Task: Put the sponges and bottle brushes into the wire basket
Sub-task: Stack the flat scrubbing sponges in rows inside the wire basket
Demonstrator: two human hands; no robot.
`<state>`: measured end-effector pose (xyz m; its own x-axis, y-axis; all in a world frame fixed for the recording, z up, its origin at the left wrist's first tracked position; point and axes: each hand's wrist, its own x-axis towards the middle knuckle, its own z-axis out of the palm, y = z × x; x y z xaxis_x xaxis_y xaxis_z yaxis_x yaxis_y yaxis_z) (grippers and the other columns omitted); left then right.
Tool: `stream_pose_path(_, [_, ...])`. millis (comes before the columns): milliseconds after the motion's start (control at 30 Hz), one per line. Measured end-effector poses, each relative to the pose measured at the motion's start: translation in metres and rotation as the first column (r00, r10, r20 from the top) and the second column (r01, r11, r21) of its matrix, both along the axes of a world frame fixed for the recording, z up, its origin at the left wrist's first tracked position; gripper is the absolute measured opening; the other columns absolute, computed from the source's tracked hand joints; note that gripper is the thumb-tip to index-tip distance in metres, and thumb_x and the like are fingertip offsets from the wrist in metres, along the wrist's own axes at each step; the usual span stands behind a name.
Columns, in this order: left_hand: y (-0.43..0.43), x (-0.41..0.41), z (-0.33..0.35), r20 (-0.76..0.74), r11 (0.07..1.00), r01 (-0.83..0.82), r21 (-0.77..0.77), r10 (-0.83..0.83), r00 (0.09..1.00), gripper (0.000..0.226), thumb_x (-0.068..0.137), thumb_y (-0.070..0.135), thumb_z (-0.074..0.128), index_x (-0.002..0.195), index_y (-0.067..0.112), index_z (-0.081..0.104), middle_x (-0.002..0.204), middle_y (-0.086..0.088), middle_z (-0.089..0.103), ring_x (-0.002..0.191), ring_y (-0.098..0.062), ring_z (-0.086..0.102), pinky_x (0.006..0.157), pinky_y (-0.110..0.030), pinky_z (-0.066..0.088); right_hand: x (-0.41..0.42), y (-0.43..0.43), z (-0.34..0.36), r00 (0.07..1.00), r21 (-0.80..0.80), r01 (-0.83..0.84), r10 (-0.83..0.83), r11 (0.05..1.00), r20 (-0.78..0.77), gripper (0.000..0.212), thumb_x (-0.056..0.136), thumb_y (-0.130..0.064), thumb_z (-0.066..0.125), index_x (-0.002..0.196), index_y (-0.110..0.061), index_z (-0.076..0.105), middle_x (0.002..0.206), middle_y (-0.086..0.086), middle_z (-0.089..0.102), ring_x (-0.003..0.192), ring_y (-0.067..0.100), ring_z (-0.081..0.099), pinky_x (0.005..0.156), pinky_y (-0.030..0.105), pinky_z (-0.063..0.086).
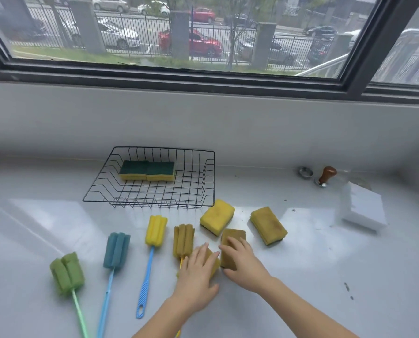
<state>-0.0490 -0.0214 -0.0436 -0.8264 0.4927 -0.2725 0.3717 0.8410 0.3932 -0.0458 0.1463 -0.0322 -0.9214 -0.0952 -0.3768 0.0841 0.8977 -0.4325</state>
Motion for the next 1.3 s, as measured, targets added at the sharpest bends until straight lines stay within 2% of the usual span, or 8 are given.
stream_pose_path(233, [0.005, 0.026, -0.015, -0.116, 0.996, -0.08, -0.028, 0.076, 0.99, 0.049, 0.079, 0.037, 0.05, 0.125, 0.037, 0.035, 0.155, 0.009, 0.012, 0.143, -0.013, 0.011, 0.115, -0.037, 0.01, 0.02, 0.014, -0.009, 0.981, 0.076, 0.023, -0.008, 0.997, -0.194, 0.031, 0.078, -0.039, 0.058, 0.104, -0.027, 0.048, 0.101, -0.01, 0.054, 0.106, 0.017, 0.046, 0.08, 0.029, 0.04])
stream_pose_path(433, [0.013, 0.033, -0.021, -0.088, 0.985, -0.172, 0.024, 0.173, 0.981, 0.042, 0.076, 0.032, 0.054, 0.114, 0.036, 0.036, 0.144, 0.012, 0.027, 0.136, -0.012, 0.026, 0.098, -0.032, 0.029, 0.031, 0.03, -0.015, 0.987, 0.197, -0.021, 0.052, 0.98, -0.151, 0.064, 0.077, -0.038, 0.06, 0.135, -0.038, 0.032, 0.12, -0.003, 0.039, 0.109, 0.021, 0.039, 0.083, 0.03, 0.042])
stream_pose_path(567, [0.017, 0.031, -0.018, -0.058, 0.953, -0.219, 0.209, 0.236, 0.97, 0.055, 0.07, 0.03, 0.055, 0.121, 0.036, 0.035, 0.126, 0.014, 0.036, 0.123, -0.009, 0.039, 0.095, -0.03, 0.036, 0.034, 0.033, -0.018, 0.984, 0.241, -0.086, 0.12, 0.967, -0.13, 0.053, 0.073, -0.035, 0.059, 0.124, -0.035, 0.045, 0.143, -0.002, 0.027, 0.122, 0.024, 0.033, 0.095, 0.032, 0.036])
stream_pose_path(667, [0.02, 0.03, -0.01, -0.029, 0.857, -0.172, 0.486, 0.212, 0.977, 0.065, 0.069, 0.021, 0.055, 0.127, 0.04, 0.032, 0.128, 0.015, 0.031, 0.122, -0.001, 0.037, 0.099, -0.026, 0.039, 0.034, 0.035, -0.016, 0.983, 0.237, -0.077, 0.114, 0.968, -0.145, 0.037, 0.075, -0.032, 0.056, 0.111, -0.03, 0.05, 0.138, -0.006, 0.038, 0.118, 0.023, 0.035, 0.085, 0.028, 0.031])
stream_pose_path(800, [0.026, 0.029, -0.001, 0.004, 0.721, -0.19, 0.666, 0.251, 0.968, 0.072, 0.072, 0.023, 0.058, 0.127, 0.054, 0.024, 0.128, 0.025, 0.021, 0.107, 0.012, 0.04, 0.077, -0.001, 0.04, 0.031, 0.043, -0.009, 0.976, 0.159, -0.006, 0.04, 0.987, -0.212, 0.028, 0.073, -0.032, 0.057, 0.1, -0.03, 0.052, 0.122, -0.01, 0.048, 0.105, 0.02, 0.042, 0.085, 0.028, 0.036])
stream_pose_path(1000, [0.011, 0.04, -0.02, -0.046, 0.849, -0.106, 0.518, 0.151, 0.987, 0.072, 0.075, 0.049, 0.059, 0.134, 0.047, 0.018, 0.122, 0.018, 0.029, 0.11, 0.0, 0.044, 0.094, -0.022, 0.039, 0.033, 0.057, 0.002, 0.914, -0.012, 0.116, -0.111, 0.993, -0.391, 0.026, 0.074, -0.037, 0.066, 0.095, -0.028, 0.054, 0.117, -0.013, 0.049, 0.101, 0.017, 0.048, 0.086, 0.029, 0.041])
stream_pose_path(1100, [0.008, 0.035, -0.016, -0.074, 0.838, -0.098, 0.537, 0.162, 0.984, 0.071, 0.072, 0.045, 0.064, 0.131, 0.042, 0.026, 0.124, 0.019, 0.038, 0.114, 0.001, 0.044, 0.097, -0.022, 0.039, 0.038, 0.061, 0.004, 0.873, -0.163, 0.137, -0.197, 0.977, -0.447, 0.028, 0.073, -0.028, 0.07, 0.093, -0.024, 0.051, 0.113, -0.012, 0.049, 0.098, 0.011, 0.052, 0.082, 0.027, 0.046])
stream_pose_path(1300, [0.007, 0.029, -0.008, 0.347, 0.596, -0.462, 0.657, 0.304, 0.887, 0.068, 0.051, 0.039, 0.07, 0.104, 0.037, 0.029, 0.109, 0.005, 0.049, 0.097, -0.01, 0.055, 0.074, -0.011, 0.046, 0.061, 0.061, -0.008, 0.86, -0.33, 0.257, -0.371, 0.908, -0.35, 0.054, 0.081, -0.006, 0.055, 0.126, -0.031, 0.038, 0.111, -0.014, 0.049, 0.103, 0.0, 0.049, 0.082, 0.02, 0.043])
